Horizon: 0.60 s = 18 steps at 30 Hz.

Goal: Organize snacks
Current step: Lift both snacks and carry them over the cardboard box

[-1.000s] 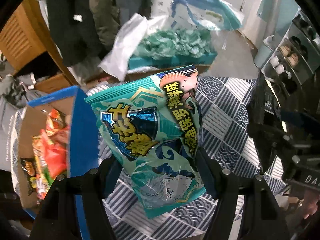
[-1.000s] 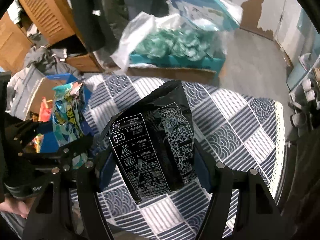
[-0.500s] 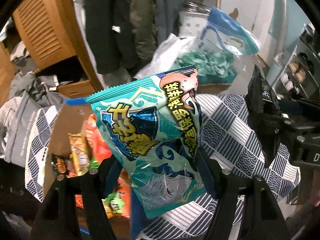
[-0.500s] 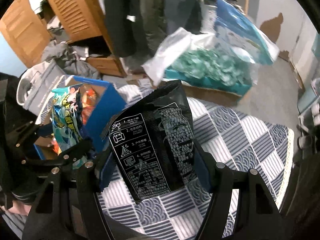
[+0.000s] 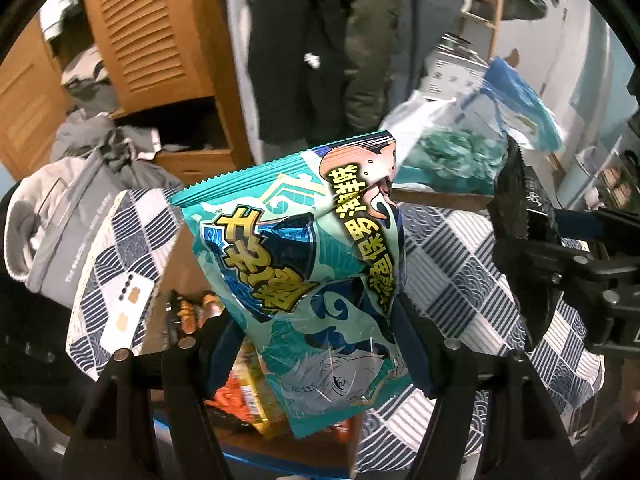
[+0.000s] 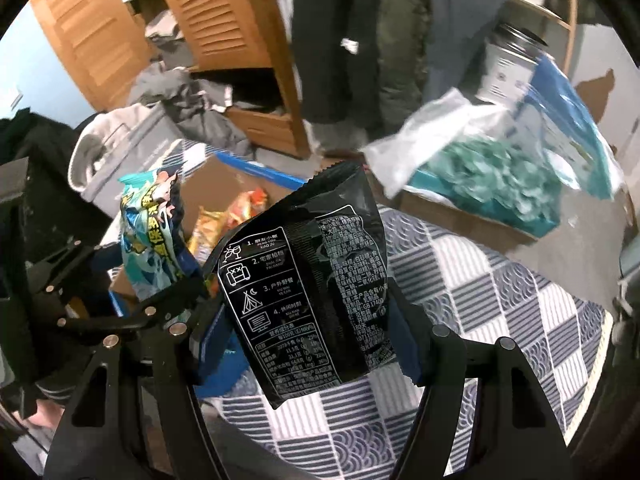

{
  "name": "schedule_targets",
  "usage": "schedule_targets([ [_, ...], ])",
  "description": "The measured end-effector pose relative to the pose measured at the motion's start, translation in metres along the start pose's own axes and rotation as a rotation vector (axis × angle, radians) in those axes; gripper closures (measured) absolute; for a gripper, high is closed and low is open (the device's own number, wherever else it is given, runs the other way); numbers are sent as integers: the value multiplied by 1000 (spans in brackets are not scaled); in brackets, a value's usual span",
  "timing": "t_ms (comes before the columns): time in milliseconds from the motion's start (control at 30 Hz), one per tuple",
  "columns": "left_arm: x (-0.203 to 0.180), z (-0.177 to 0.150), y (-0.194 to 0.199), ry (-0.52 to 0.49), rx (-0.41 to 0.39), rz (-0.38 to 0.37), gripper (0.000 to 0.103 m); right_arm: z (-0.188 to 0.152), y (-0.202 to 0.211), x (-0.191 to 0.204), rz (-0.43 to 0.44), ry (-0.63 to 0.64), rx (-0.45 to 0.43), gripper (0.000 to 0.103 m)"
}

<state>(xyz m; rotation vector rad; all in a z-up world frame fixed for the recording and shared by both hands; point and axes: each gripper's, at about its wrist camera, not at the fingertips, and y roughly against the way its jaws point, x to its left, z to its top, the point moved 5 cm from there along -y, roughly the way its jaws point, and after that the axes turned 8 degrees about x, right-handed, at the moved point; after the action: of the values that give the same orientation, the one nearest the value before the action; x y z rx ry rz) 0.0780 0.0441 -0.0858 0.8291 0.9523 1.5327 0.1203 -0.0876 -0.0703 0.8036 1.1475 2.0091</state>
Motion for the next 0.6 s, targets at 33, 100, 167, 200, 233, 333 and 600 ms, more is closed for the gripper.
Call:
schedule_targets([
  [33, 8, -1, -1, 13, 1, 5, 31, 2, -2, 5, 4, 6, 2, 34],
  [100, 21, -3, -4, 29, 6, 16, 31, 8, -6, 16, 18, 22, 9, 34],
  [167, 34, -6, -7, 40, 12, 24, 31, 11, -11, 24, 26, 34, 14, 34],
  [200, 41, -8, -10, 45, 18, 34, 31, 13, -14, 29, 29, 41, 18, 34],
  [233, 46, -9, -12, 52, 23, 40, 31, 14, -16, 32, 32, 47, 21, 34],
  [333, 63, -12, -20, 82, 38, 49, 31, 20, -26, 44, 45, 62, 37, 34],
  [600, 95, -21, -55, 164, 121, 30, 31, 34, -61, 68, 77, 74, 96, 34],
])
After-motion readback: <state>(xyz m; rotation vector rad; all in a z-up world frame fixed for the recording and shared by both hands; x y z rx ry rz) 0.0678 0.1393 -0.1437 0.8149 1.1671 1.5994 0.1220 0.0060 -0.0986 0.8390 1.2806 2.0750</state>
